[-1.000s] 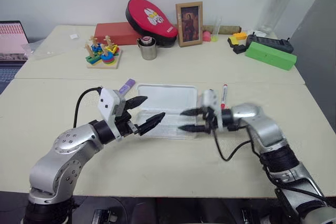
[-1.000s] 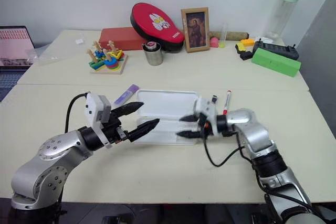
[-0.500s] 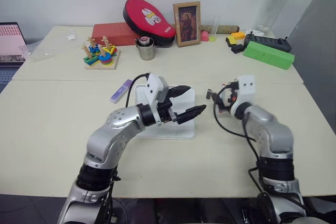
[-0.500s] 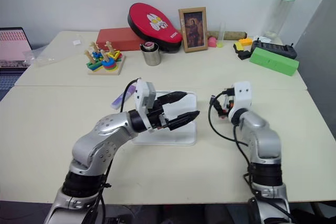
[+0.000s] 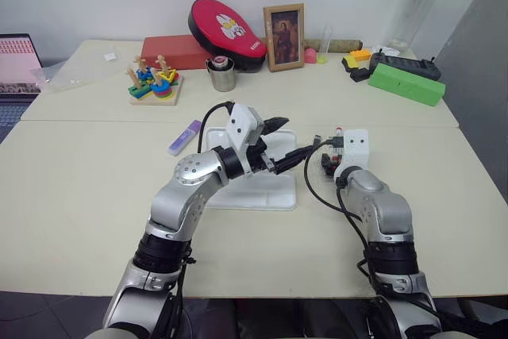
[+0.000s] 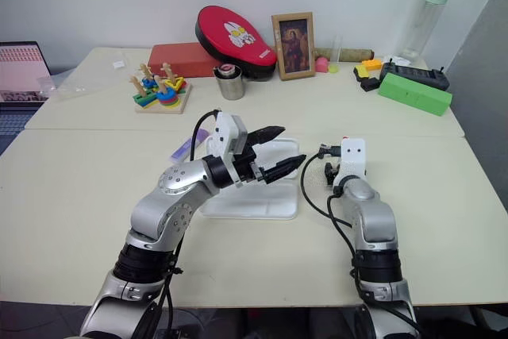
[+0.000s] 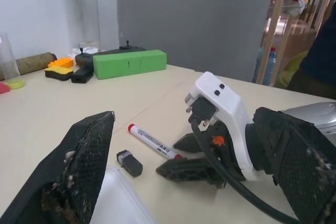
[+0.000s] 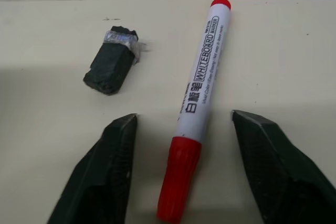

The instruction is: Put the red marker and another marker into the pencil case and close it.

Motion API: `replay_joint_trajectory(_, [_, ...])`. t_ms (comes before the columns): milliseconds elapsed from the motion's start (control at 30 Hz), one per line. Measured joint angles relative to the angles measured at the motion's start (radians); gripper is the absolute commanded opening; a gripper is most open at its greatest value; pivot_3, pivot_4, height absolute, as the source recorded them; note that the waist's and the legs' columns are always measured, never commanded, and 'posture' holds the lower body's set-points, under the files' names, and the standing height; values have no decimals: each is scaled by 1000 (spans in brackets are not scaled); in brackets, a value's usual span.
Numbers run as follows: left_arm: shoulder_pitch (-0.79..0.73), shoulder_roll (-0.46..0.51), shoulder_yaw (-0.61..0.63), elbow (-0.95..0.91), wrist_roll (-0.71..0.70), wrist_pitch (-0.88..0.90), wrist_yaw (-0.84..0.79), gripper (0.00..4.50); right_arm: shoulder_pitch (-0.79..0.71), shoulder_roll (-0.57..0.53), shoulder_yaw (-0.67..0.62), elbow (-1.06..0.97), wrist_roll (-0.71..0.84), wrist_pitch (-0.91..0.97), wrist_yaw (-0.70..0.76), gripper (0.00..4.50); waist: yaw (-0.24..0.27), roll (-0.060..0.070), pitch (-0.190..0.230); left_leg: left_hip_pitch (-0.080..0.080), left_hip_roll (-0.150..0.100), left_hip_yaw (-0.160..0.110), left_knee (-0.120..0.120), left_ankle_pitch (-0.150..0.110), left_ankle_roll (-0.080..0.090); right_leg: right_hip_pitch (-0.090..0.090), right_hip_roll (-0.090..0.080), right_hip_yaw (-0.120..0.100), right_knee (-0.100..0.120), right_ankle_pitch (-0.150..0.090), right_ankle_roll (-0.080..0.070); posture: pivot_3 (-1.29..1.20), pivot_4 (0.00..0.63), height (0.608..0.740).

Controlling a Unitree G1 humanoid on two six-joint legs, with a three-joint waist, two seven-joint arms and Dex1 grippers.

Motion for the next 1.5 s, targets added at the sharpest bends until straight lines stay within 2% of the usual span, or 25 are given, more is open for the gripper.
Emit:
replay_joint_trajectory(133, [0,-6,1,0,19,-16,12,4500,-6,-6,-3,18,0,-20,-1,1345,2,0,0,0,0,0,0,0,0,0,0,0,0,0,0,0,150,740])
replay_joint_trajectory(233, [0,-13,0,0,28,-18,15,4500,-12,-7,-3,30,0,-28,-3,538,3,0,0,0,0,0,0,0,0,0,0,0,0,0,0,0,150,740])
replay_joint_trajectory(300, [0,-16,0,0,29,-19,17,4500,-14,-9,-3,33,0,-33,-3,295,3,0,0,0,0,0,0,0,0,0,0,0,0,0,0,0,150,740])
replay_joint_trajectory(533, [3,-14,39,-5,23,-14,32,4500,-33,-15,-54,74,6,-139,-11,296,1,0,0,-1,0,0,0,0,0,-1,0,0,0,0,0,0,150,740])
replay_joint_trajectory(633, [55,15,117,-93,-31,29,58,4500,-119,-56,-50,89,55,-302,125,296,-22,2,2,-1,0,3,-1,0,0,-3,0,2,0,0,0,0,150,740])
replay_joint_trajectory(700, [133,69,187,-182,-75,70,63,4500,-176,-91,-34,29,152,-336,301,296,-37,2,2,0,1,2,-3,0,0,-2,0,2,0,0,-1,0,150,740])
replay_joint_trajectory(733, [203,110,238,-233,-108,101,63,4500,-192,-116,-1,-15,224,-333,431,296,-41,2,2,1,1,1,-4,0,0,-2,1,1,0,-2,-3,0,150,740])
replay_joint_trajectory(800, [262,140,291,-263,-136,129,64,4500,-197,-130,34,-51,285,-312,536,296,-38,2,2,0,1,-1,-4,0,0,-1,0,-2,0,-3,-4,0,150,740])
replay_joint_trajectory(867, [360,182,361,-320,-181,156,59,4500,-200,-198,149,-82,324,-274,696,296,-31,2,2,-1,1,-1,-4,0,0,-1,0,-2,0,-3,-4,0,150,740])
replay_joint_trajectory(900, [416,207,398,-340,-191,164,54,4500,-201,-252,222,-92,317,-273,782,296,-29,2,2,-1,1,-1,-4,0,0,-1,-1,-2,-1,-3,-4,0,150,740])
replay_joint_trajectory(1000, [495,228,459,-355,-195,167,51,4500,-211,-297,341,-68,274,-297,917,296,-3,1,3,-1,1,-1,-2,0,0,-1,0,-2,-1,-5,1,0,150,740])
replay_joint_trajectory(1033, [561,238,490,-370,-205,160,49,4500,-261,-316,444,14,208,-362,980,296,-11,0,2,3,1,3,-2,0,0,0,-1,1,-2,-4,2,0,150,740])
replay_joint_trajectory(1200, [622,238,528,-374,-226,159,56,4500,-288,-293,573,292,64,-492,1050,296,-11,-1,2,2,1,3,-2,0,0,-1,-1,2,-2,-4,2,0,150,740])
replay_joint_trajectory(1333, [625,238,528,-385,-233,159,60,4500,-320,-284,593,372,17,-559,1078,296,-11,-1,2,1,1,2,-3,0,0,-2,0,1,-2,-2,-1,0,150,740])
replay_joint_trajectory(1400, [624,238,528,-389,-239,159,65,4500,-326,-280,592,395,1,-579,1082,996,-10,-1,2,1,1,2,-3,0,0,-1,0,1,-2,-2,-2,0,150,740])
replay_joint_trajectory(1500, [622,236,528,-389,-241,159,78,4500,-325,-265,578,403,2,-584,1096,1534,-10,-1,2,0,1,2,-3,0,0,-1,0,0,-2,-2,-2,0,150,740])
